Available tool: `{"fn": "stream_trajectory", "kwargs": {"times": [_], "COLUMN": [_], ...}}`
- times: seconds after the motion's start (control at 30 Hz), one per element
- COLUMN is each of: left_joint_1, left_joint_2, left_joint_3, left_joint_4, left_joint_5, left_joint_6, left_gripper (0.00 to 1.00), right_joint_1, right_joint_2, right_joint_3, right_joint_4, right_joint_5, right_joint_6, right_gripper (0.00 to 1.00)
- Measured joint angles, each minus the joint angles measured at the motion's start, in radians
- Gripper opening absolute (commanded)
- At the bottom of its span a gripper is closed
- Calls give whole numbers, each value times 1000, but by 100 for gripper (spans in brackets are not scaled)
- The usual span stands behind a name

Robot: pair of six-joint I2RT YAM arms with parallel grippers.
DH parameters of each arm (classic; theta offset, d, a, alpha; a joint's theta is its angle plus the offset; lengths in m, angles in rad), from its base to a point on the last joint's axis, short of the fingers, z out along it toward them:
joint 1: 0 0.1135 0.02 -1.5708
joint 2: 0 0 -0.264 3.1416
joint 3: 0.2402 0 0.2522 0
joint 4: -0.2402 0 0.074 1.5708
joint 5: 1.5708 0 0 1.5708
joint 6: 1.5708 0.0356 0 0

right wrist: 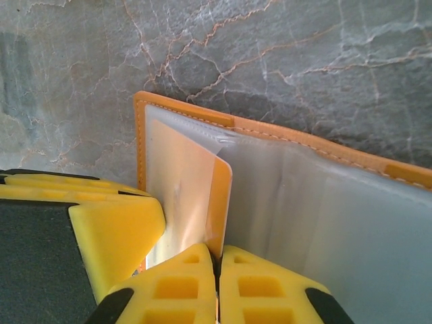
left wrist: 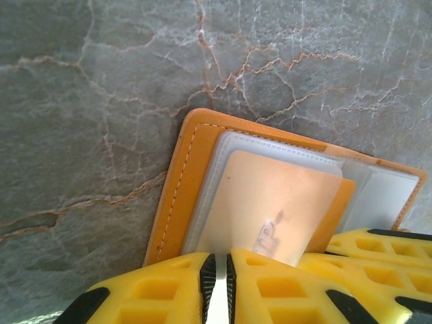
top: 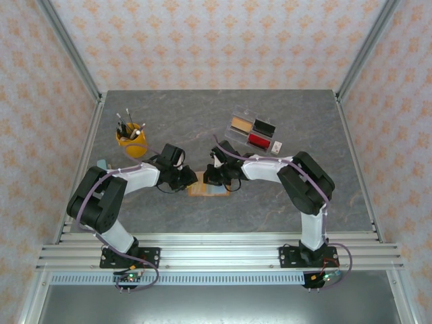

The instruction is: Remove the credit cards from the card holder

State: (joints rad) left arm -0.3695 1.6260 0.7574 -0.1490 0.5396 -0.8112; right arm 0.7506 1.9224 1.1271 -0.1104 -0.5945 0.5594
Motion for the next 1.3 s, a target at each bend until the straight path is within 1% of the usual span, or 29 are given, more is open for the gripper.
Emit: {"fn": "stream_trajectory", "kwargs": {"times": [0.23, 0.7, 0.93, 1.17, 1.3], "left_joint_1": [-4, -10, -10, -10, -10], "left_joint_2": [-3, -14, -15, -53, -89], "left_joint_3": [0, 0, 0, 5, 23], "left_joint_4": [1, -26, -27, -93, -137], "left_joint_5": [-7, -47, -47, -51, -50], "left_joint_6": [0, 0, 0, 0, 0], "left_gripper": [22, 22, 21, 30, 41], "right_joint_1": [2, -21, -26, -53, -75], "right_joint_2": [-8, -33, -48, -132, -197], "right_joint_3": [-6, -72, -90, -150, -192], "right_joint_4": [-8, 31, 37, 14, -9], "right_joint_5": [10, -20, -24, -24, -24], "right_joint_6": [-23, -22, -21, -21, -23], "right_gripper": [7, 5, 2, 0, 0]}}
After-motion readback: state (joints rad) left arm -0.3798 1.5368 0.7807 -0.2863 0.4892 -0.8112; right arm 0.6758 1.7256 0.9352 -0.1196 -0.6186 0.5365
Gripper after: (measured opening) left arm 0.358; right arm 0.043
